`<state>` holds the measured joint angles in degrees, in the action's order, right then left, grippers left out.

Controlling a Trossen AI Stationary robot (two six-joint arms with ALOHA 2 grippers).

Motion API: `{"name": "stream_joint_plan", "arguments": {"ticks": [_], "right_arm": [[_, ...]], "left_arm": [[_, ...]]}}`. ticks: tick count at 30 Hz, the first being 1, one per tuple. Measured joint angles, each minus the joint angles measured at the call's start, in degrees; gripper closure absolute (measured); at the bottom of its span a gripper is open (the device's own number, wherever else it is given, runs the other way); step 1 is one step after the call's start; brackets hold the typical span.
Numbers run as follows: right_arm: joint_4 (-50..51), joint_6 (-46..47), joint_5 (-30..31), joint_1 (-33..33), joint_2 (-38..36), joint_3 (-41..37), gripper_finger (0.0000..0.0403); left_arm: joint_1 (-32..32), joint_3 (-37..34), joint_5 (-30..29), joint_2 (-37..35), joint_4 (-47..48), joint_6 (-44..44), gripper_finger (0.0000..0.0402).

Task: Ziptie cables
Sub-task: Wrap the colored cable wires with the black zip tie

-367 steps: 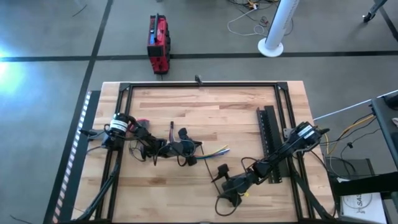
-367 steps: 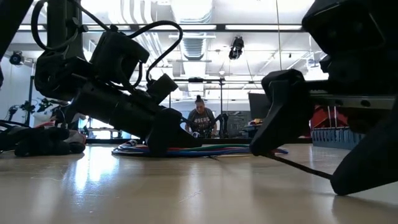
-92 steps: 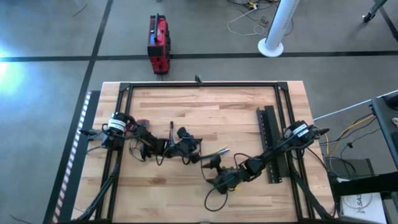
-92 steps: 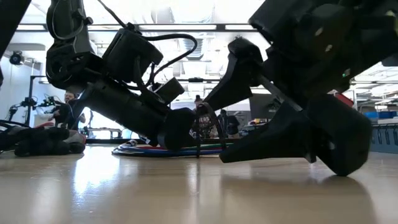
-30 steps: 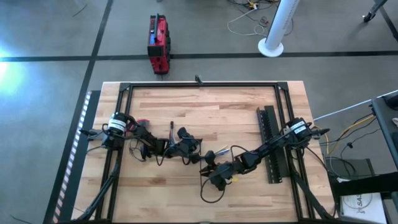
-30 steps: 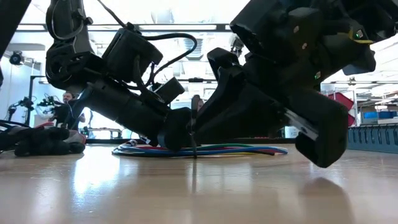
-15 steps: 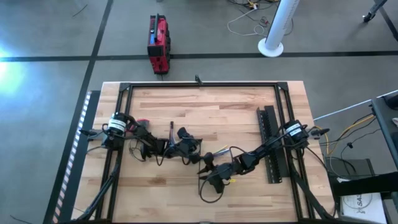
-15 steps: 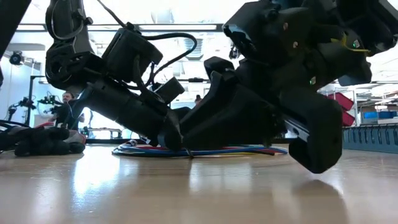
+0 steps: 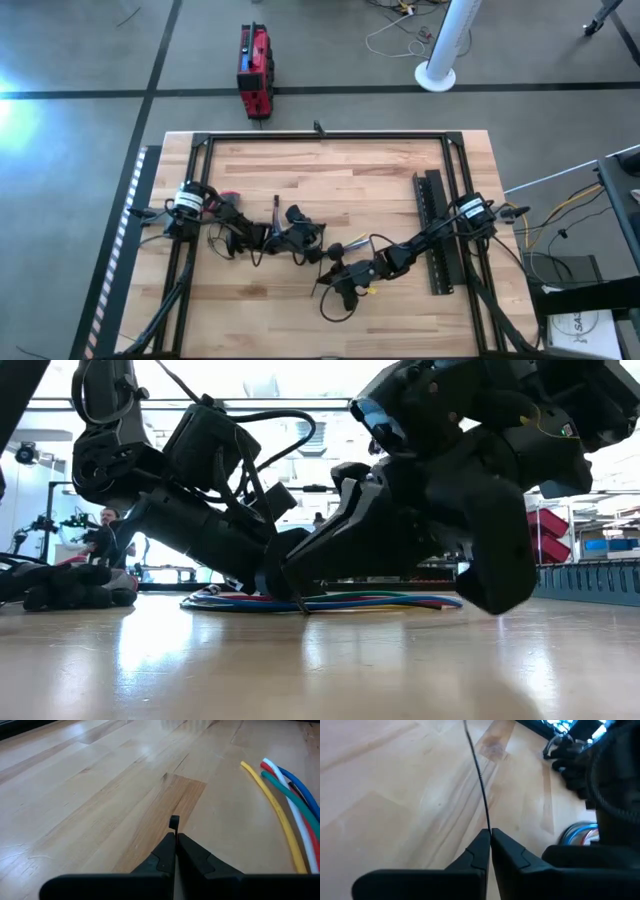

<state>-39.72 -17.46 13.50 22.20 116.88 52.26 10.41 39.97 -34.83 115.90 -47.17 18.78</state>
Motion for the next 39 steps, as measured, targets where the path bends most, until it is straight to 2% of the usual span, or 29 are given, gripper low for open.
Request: {"name": "stream_joint_plan", "arguments": {"ticks": [6, 13, 25, 32, 39], "right_arm": [[0.02, 10.03, -0.15, 0.02, 0.0, -0.03, 0.0403], [0.02, 26.25, -0.48, 0.71, -0.09, -0.98, 0.0403], [-3.69, 49.8, 0.01, 2.16, -4.55, -5.82, 0.0403], [-10.79, 63.23, -0.15, 2.16, -6.56, -12.8, 0.0403], [-16.11, 70.12, -7.7, -0.17, -6.69, -16.44, 0.0403]], "left_arm": [[0.0, 0.0, 0.0, -0.09, -0.27, 0.0, 0.0402], [0.8, 0.0, 0.0, -1.37, -0.4, -0.47, 0.0401], [3.75, -0.02, -0.75, -2.68, -0.75, -2.0, 0.0401], [7.69, -0.04, -6.39, -3.21, -2.01, -4.92, 0.0401], [10.9, -0.04, -8.2, -3.3, -11.89, -15.48, 0.0401]]}}
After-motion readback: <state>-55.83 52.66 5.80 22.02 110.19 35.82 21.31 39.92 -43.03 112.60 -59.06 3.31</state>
